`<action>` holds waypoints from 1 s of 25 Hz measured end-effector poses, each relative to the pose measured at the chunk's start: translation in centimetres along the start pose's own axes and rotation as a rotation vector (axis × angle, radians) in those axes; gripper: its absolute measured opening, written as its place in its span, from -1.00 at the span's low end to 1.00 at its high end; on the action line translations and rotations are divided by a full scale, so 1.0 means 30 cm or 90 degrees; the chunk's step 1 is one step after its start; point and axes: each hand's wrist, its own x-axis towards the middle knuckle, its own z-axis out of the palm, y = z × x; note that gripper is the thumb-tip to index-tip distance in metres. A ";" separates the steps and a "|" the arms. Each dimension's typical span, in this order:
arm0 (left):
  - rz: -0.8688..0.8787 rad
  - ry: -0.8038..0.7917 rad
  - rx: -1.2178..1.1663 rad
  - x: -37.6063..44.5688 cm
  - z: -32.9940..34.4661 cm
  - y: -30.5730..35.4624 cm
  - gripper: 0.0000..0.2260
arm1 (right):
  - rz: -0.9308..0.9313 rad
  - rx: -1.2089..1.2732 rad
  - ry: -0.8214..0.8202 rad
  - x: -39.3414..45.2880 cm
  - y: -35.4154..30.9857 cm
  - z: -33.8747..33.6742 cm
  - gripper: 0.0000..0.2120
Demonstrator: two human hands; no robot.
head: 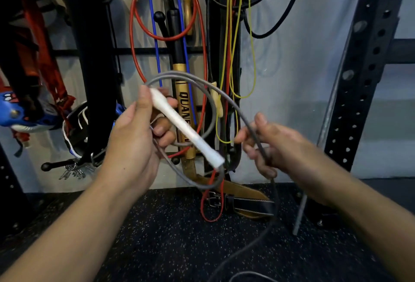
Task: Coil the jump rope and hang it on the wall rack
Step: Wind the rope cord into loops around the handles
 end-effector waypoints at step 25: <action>0.020 -0.499 0.774 -0.083 0.061 0.026 -0.51 | -0.058 -0.407 -0.123 -0.004 -0.063 0.037 -0.40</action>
